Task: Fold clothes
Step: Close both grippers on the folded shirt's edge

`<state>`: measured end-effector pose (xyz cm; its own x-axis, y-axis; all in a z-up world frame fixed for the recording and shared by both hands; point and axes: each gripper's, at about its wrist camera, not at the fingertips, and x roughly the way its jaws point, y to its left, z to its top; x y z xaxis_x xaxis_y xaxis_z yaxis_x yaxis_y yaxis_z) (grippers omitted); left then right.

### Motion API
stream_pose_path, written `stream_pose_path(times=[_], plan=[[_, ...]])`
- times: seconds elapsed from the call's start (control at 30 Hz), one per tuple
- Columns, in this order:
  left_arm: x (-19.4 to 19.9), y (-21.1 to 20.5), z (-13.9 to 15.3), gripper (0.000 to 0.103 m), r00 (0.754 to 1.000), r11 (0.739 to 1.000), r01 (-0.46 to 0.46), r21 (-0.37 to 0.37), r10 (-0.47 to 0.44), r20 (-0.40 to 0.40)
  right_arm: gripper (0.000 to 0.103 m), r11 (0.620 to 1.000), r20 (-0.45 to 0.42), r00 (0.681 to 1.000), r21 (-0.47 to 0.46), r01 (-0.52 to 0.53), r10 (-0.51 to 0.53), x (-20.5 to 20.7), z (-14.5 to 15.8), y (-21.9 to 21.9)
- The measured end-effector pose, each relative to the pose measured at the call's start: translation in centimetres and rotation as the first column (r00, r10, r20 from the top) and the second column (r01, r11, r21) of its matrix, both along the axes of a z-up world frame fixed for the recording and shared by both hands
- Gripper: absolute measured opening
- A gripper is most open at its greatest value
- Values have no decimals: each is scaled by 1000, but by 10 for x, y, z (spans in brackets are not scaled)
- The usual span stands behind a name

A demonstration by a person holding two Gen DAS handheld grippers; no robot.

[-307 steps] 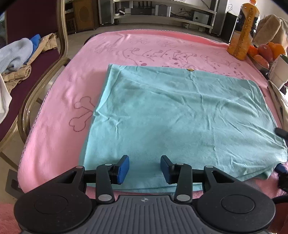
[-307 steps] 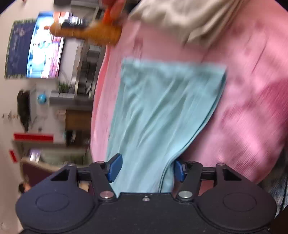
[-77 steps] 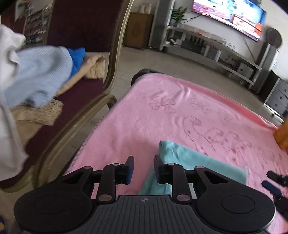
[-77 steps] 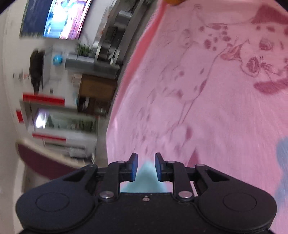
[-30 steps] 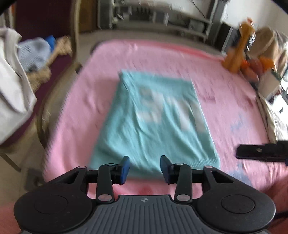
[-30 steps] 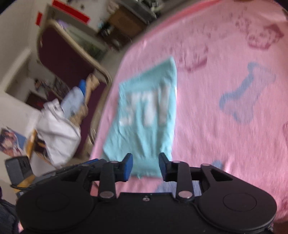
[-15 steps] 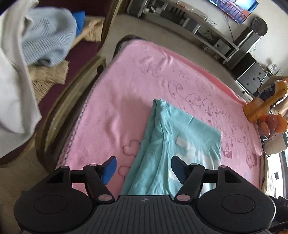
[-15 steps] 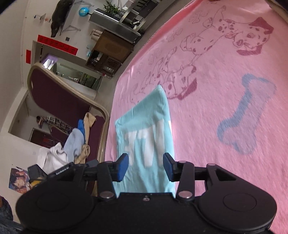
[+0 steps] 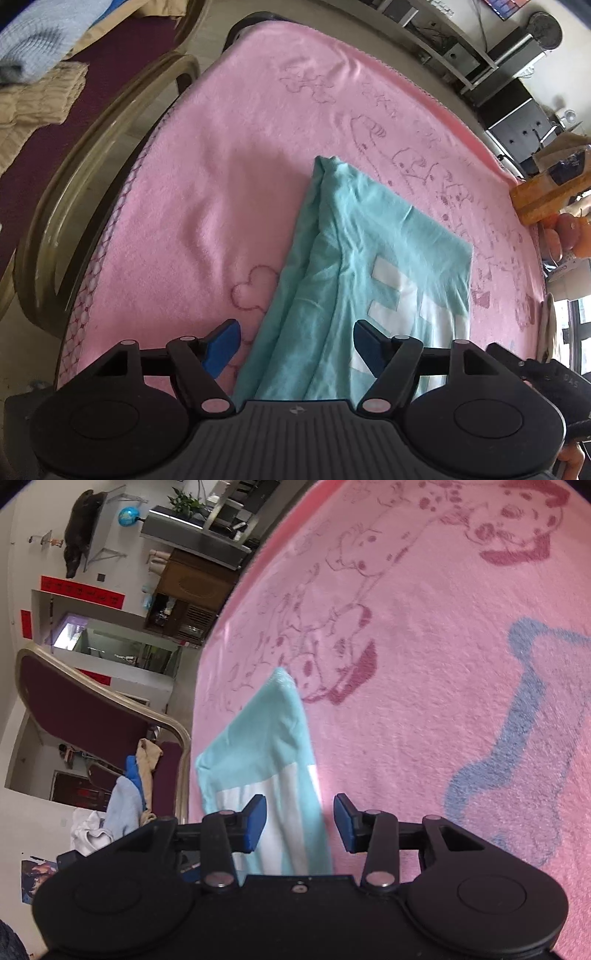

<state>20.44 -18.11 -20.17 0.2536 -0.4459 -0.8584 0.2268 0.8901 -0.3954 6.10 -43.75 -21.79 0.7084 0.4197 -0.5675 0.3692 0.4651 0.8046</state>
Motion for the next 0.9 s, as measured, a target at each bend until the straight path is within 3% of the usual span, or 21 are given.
stream_pose_path(times=[0.33, 0.47, 0.53, 0.83, 0.9], plan=[[9, -17, -3, 66, 997, 998, 63, -24, -62, 43, 30, 999, 52, 998, -15, -46, 47, 16, -5, 12], [11, -22, -3, 63, 996, 998, 58, -30, -56, 70, 30, 999, 85, 996, 51, 12, -16, 16, -16, 9], [10, -28, -2, 62, 994, 998, 64, -26, -61, 87, 25, 997, 102, 994, 65, 43, -49, 16, -20, 11], [5, -49, -3, 63, 987, 996, 85, -22, -81, 138, 12, 997, 138, 988, -13, 76, -74, 19, -22, 23], [2, -54, -2, 58, 983, 995, 98, 3, -98, 156, 11, 997, 137, 988, -12, 78, -76, 19, -22, 22]])
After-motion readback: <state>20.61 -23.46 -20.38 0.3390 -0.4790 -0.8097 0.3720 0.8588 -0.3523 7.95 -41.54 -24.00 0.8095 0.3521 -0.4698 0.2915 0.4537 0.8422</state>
